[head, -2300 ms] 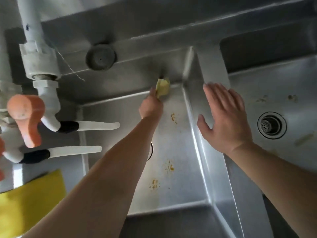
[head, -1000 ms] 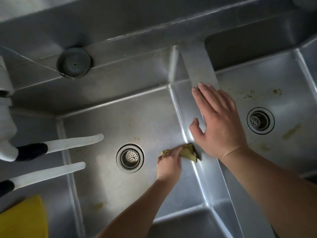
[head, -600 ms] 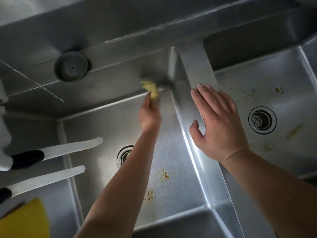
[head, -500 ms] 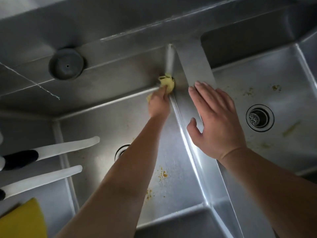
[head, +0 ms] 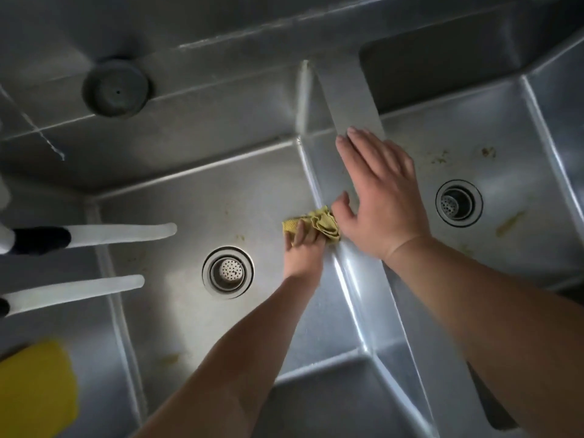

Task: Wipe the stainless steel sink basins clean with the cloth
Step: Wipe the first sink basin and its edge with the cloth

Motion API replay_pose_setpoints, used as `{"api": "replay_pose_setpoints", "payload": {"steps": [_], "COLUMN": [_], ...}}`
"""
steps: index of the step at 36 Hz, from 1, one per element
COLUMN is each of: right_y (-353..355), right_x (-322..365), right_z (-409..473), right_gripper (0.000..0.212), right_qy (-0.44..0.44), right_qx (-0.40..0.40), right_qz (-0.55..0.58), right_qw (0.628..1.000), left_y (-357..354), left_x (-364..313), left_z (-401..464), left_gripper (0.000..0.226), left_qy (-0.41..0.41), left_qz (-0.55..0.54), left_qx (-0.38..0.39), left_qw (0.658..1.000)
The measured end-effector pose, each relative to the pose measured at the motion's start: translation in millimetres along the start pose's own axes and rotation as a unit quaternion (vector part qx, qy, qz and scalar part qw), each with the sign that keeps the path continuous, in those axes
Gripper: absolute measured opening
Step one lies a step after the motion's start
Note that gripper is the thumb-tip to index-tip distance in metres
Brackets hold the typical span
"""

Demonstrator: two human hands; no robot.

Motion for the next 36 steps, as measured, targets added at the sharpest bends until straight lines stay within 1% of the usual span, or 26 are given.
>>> {"api": "replay_pose_setpoints", "payload": {"steps": [3, 8, 11, 13, 15, 16, 17, 18, 19, 20, 21, 23, 26, 29, 30, 31, 33, 35, 36], "right_y": [-0.9, -1.2, -1.3, -2.3, -2.2, -2.6, -3.8, -6.0, -8.1, -11.1, -14.2, -20.5, -20.9, -25.9, -29.8, -34.2, -45.0, -57.3, -64.1], "right_x": [-0.6, 0.9, 3.9, 5.4, 7.6, 8.0, 9.0, 10.9, 13.7, 16.9, 21.6, 36.1, 43.1, 59.9, 65.1, 69.6, 73.6, 77.4, 79.5], "right_z": [0.2, -1.2, -2.4, -3.2, -3.9, -4.7, -6.2, -8.7, -11.8, -16.1, -23.2, -46.8, -85.8, -135.1, -151.8, -167.6, -192.4, -204.8, -207.6], "right_gripper": [0.069, 0.069, 0.071, 0.072, 0.072, 0.072, 0.070, 0.067, 0.064, 0.062, 0.065, 0.072, 0.066, 0.052, 0.049, 0.049, 0.049, 0.049, 0.048], "right_qy": [0.004, -0.001, -0.006, -0.012, -0.014, -0.014, -0.014, -0.013, -0.015, -0.020, -0.029, -0.031, 0.015, 0.043, 0.028, -0.008, -0.124, -0.252, -0.311], "right_qx": [-0.007, -0.007, -0.001, 0.002, 0.007, 0.010, 0.013, 0.018, 0.021, 0.028, 0.043, 0.073, 0.078, 0.091, 0.099, 0.108, 0.113, 0.097, 0.091], "right_qz": [0.000, 0.004, -0.004, -0.012, -0.021, -0.029, -0.042, -0.060, -0.077, -0.092, -0.101, -0.105, -0.073, 0.025, 0.066, 0.107, 0.180, 0.233, 0.270], "right_qw": [1.000, 1.000, 1.000, 1.000, 1.000, 0.999, 0.999, 0.998, 0.997, 0.995, 0.994, 0.991, 0.994, 0.995, 0.992, 0.988, 0.969, 0.934, 0.907], "left_y": [-12.3, -32.7, -50.5, -59.6, -67.5, -68.5, -67.1, -66.6, -65.7, -61.1, -57.6, -46.7, -26.7, -5.9, -2.9, -0.6, 6.6, 7.5, 6.1], "left_x": [-12.0, -29.9, -40.1, -48.9, -59.6, -62.6, -63.3, -62.4, -60.4, -58.5, -57.1, -48.3, -37.3, -13.1, -2.6, 7.7, 28.8, 51.6, 62.3], "left_z": [-29.1, -81.8, -110.6, -133.2, -152.9, -159.7, -162.8, -164.3, -164.0, -163.7, -163.5, -167.2, -165.0, -169.6, -171.7, -174.9, -181.0, -187.0, -189.5], "left_gripper": [0.054, 0.056, 0.054, 0.046, 0.034, 0.030, 0.028, 0.027, 0.027, 0.027, 0.027, 0.024, 0.027, 0.027, 0.028, 0.028, 0.026, 0.023, 0.021], "left_qy": [-0.026, -0.106, -0.164, -0.221, -0.273, -0.278, -0.270, -0.259, -0.249, -0.235, -0.222, -0.222, -0.160, -0.131, -0.113, -0.096, -0.041, 0.062, 0.107], "left_qz": [0.011, 0.060, 0.072, 0.081, 0.090, 0.096, 0.090, 0.089, 0.102, 0.090, 0.061, 0.023, -0.121, -0.221, -0.259, -0.296, -0.376, -0.492, -0.536], "left_qx": [0.037, 0.094, 0.130, 0.153, 0.150, 0.159, 0.186, 0.199, 0.194, 0.212, 0.231, 0.281, 0.352, 0.371, 0.376, 0.374, 0.333, 0.263, 0.212], "left_qw": [0.999, 0.988, 0.975, 0.960, 0.946, 0.943, 0.940, 0.941, 0.943, 0.944, 0.945, 0.933, 0.914, 0.892, 0.883, 0.874, 0.864, 0.828, 0.810]}}
Point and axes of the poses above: each hand's wrist, its own z-axis towards the middle knuckle, its own y-axis out of the back of the hand, x = y × z, the point moved 2 cm from there along z, towards the middle knuckle, and after that the axes turned 15 degrees about z, right-handed, at the moved point
